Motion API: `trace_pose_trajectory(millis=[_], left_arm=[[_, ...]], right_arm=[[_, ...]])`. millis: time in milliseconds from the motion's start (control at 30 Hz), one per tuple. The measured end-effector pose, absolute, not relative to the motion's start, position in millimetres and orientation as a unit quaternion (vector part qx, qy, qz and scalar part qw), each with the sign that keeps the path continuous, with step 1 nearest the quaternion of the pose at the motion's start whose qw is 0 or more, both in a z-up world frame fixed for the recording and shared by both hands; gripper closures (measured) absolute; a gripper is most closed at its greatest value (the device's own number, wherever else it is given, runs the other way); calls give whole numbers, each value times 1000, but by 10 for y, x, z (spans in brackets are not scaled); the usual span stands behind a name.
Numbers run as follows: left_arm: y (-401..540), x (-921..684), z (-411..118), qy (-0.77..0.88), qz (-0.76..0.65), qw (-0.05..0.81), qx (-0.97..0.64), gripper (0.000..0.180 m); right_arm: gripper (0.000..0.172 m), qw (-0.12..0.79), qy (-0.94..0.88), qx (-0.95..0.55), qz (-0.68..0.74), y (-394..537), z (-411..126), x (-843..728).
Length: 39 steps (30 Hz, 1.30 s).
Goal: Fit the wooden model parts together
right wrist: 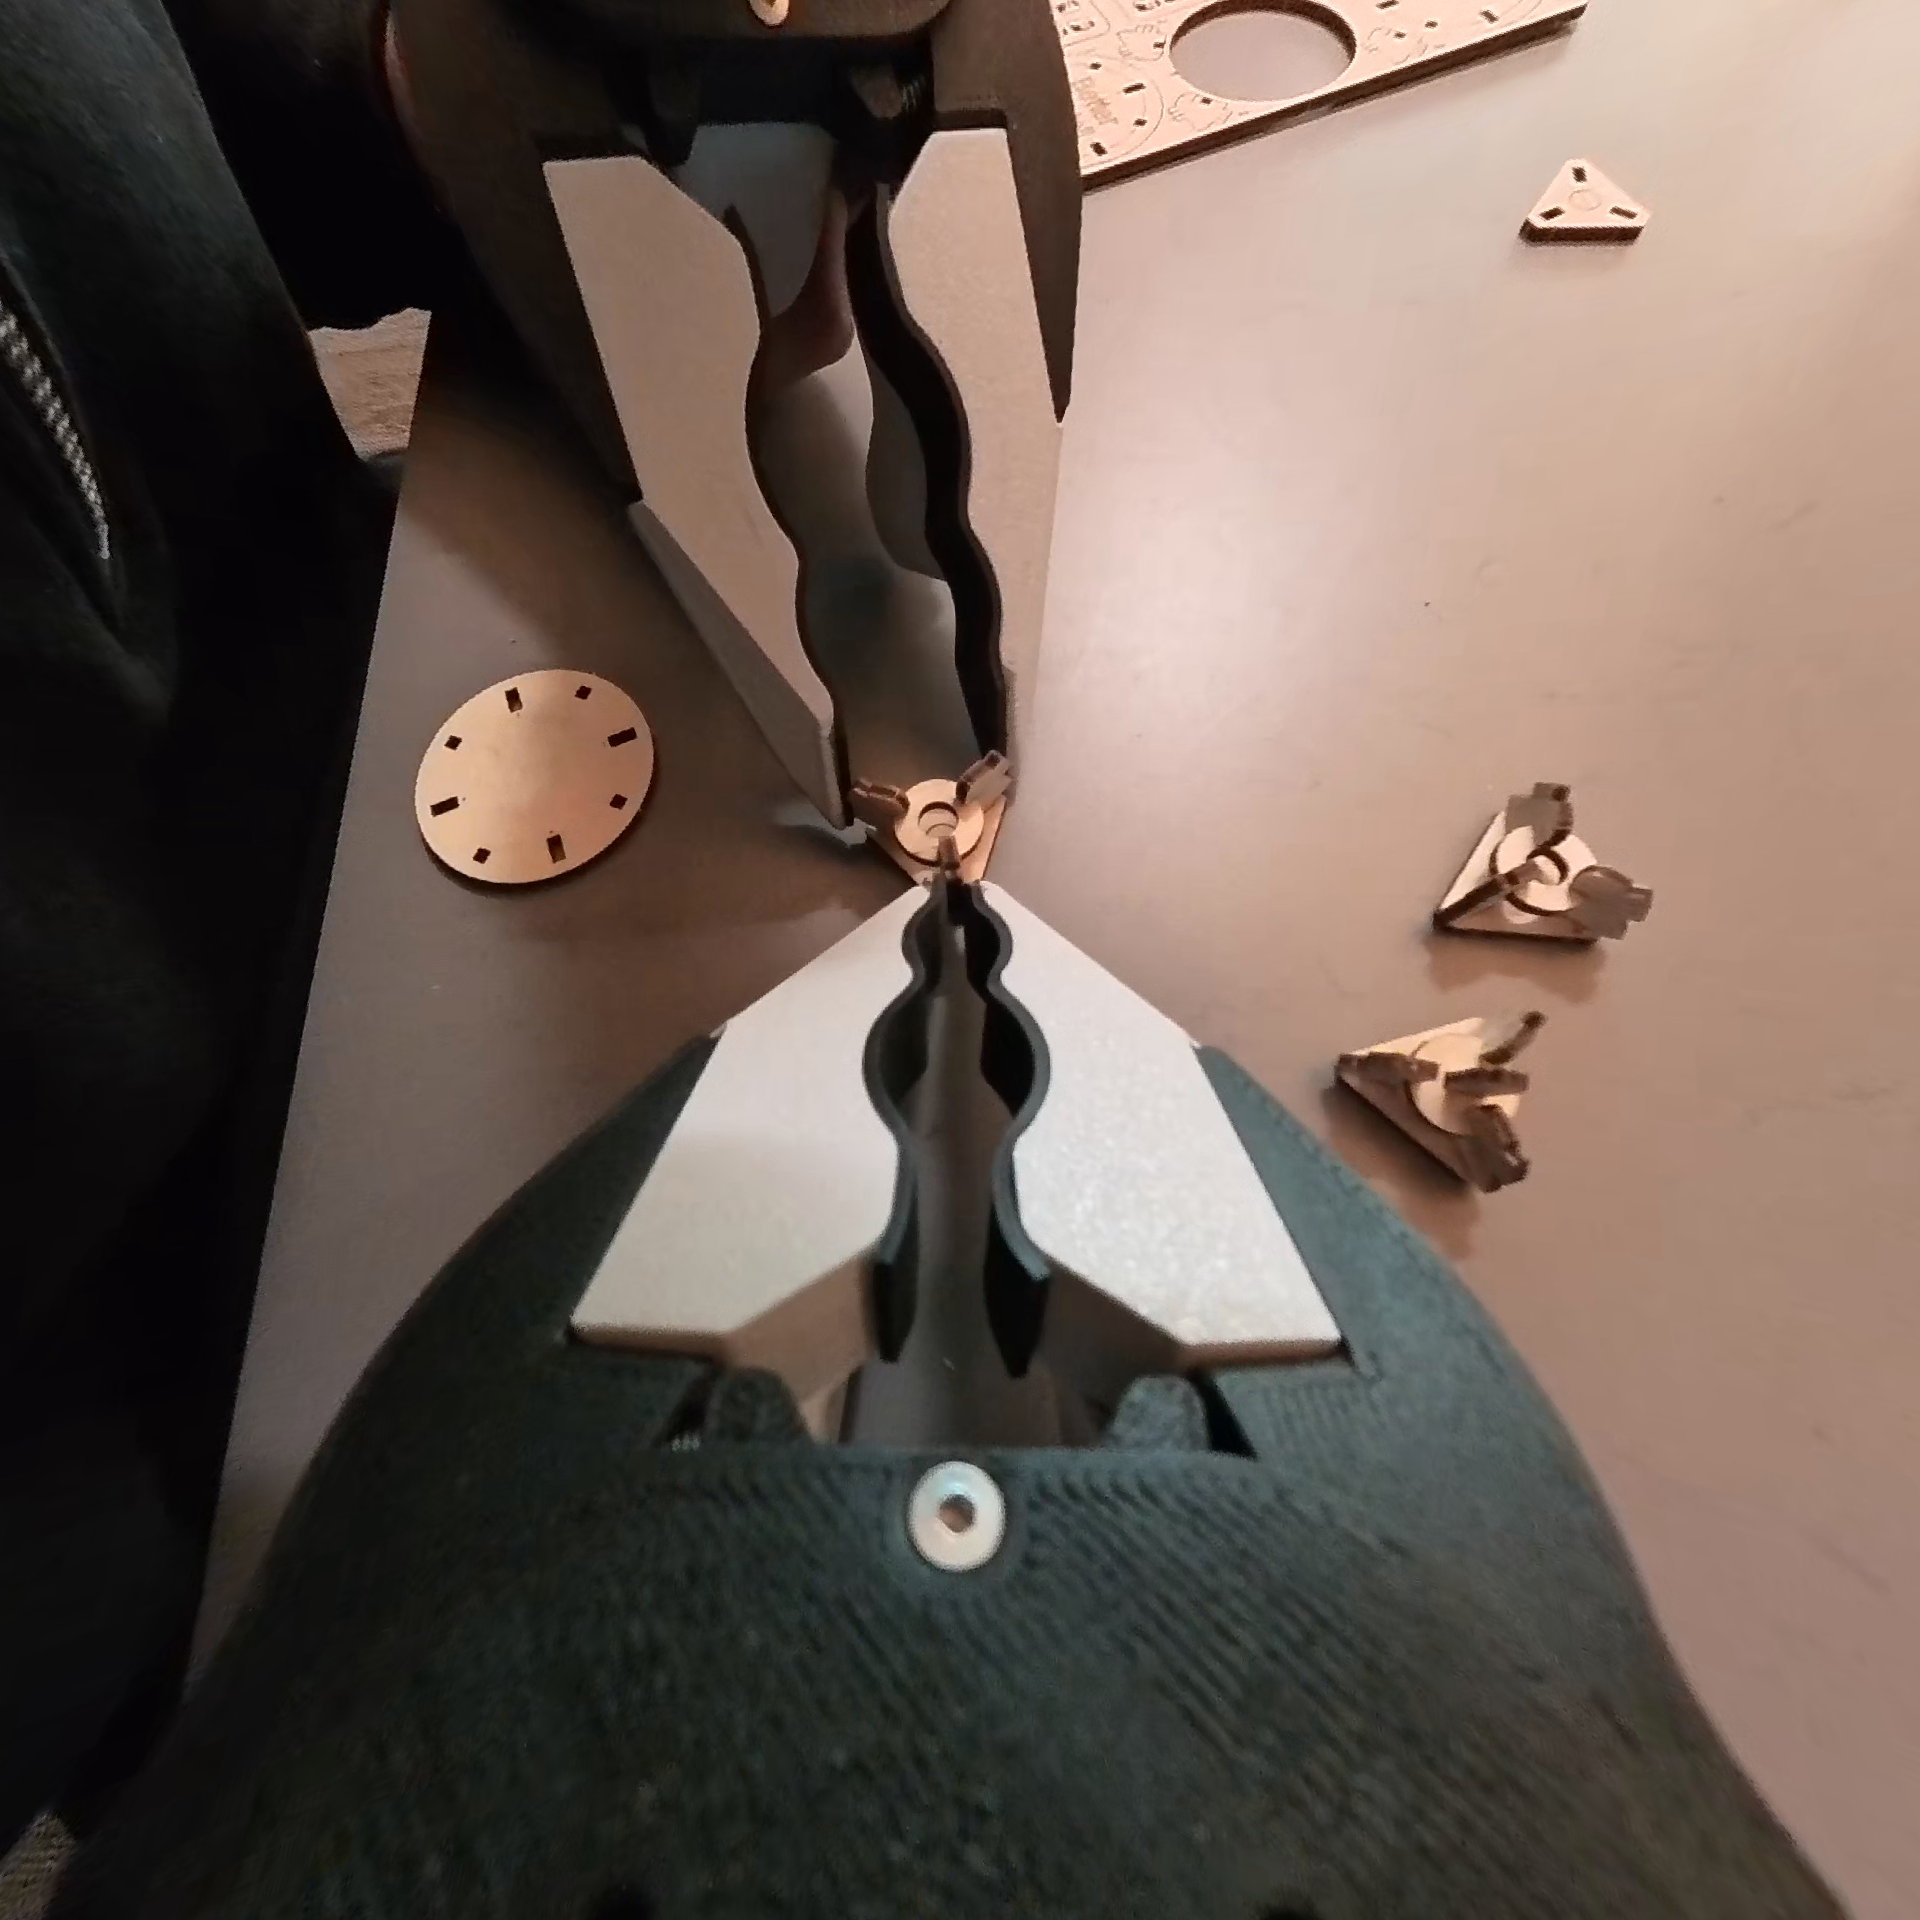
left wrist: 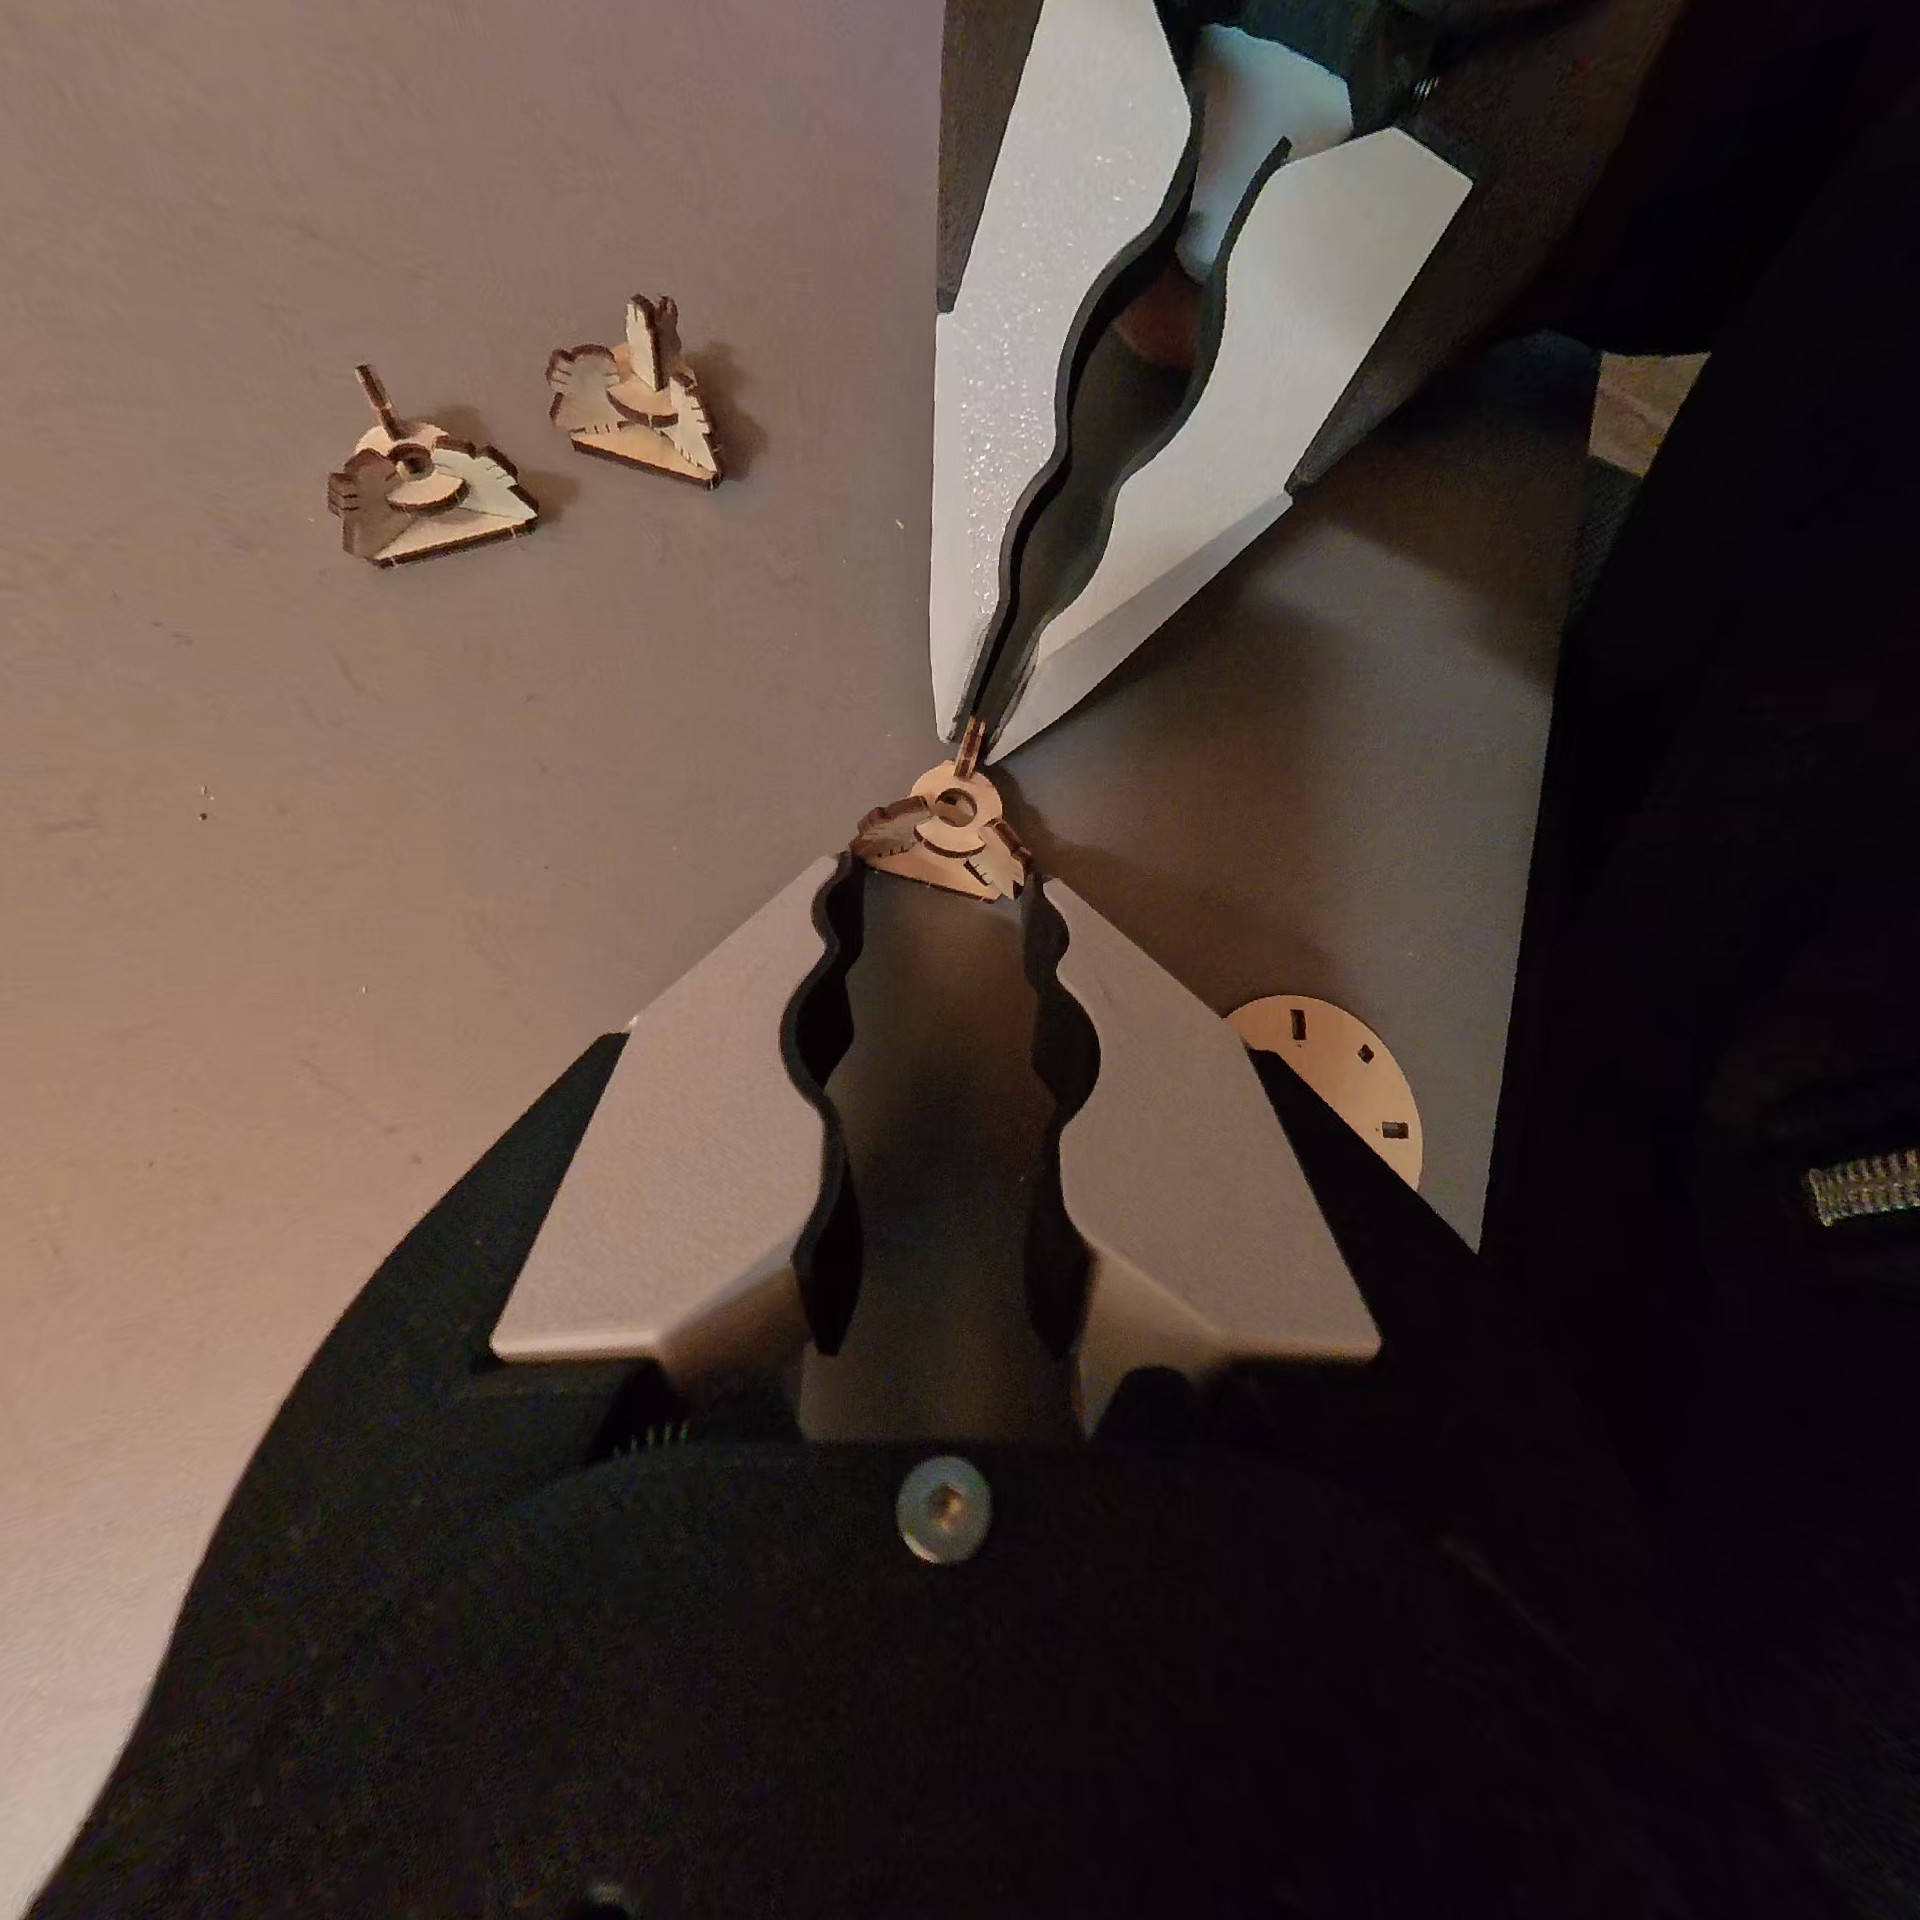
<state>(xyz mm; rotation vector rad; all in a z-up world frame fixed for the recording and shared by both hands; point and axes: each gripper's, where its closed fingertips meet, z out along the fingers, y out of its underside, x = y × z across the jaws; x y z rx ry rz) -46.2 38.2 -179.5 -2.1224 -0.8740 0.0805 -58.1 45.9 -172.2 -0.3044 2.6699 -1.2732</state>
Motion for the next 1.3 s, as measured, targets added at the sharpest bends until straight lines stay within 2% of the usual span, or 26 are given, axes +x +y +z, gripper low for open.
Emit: trace_pose_trajectory(millis=[433, 467, 533, 567, 600, 633, 733, 967, 1167, 1300], left_arm=[[378, -466, -1786, -353, 20, 416, -838, 151], [385, -457, -1779, -351, 14, 420, -837, 151], [393, -446, -1769, -350, 2, 425, -835, 151], [396, -440, -1768, -349, -1, 426, -834, 152], [407, -420, -1763, -342, -6, 428, -837, 180], [407, -420, -1764, -341, -3, 427, -837, 180], [415, -408, -1782, -335, 4, 419, -844, 180], [415, -402, -1765, -347, -35, 434, -831, 164], [391, -415, -1724, -355, -41, 448, -820, 159], [373, -445, -1704, -363, -39, 455, -812, 151]], right_arm=[[170, 104, 893, -106, -424, 453, -1723, -596], [168, 100, 894, -103, -424, 450, -1724, -609], [152, 110, 896, -104, -418, 467, -1739, -596], [151, 118, 896, -105, -415, 478, -1745, -585], [152, 125, 896, -105, -413, 487, -1748, -578], [153, 131, 895, -106, -412, 495, -1744, -570], [161, 142, 893, -108, -413, 509, -1734, -562], [160, 140, 892, -100, -418, 525, -1717, -617], [152, 128, 895, -85, -418, 560, -1731, -674], [136, 118, 897, -55, -423, 604, -1725, -691]])
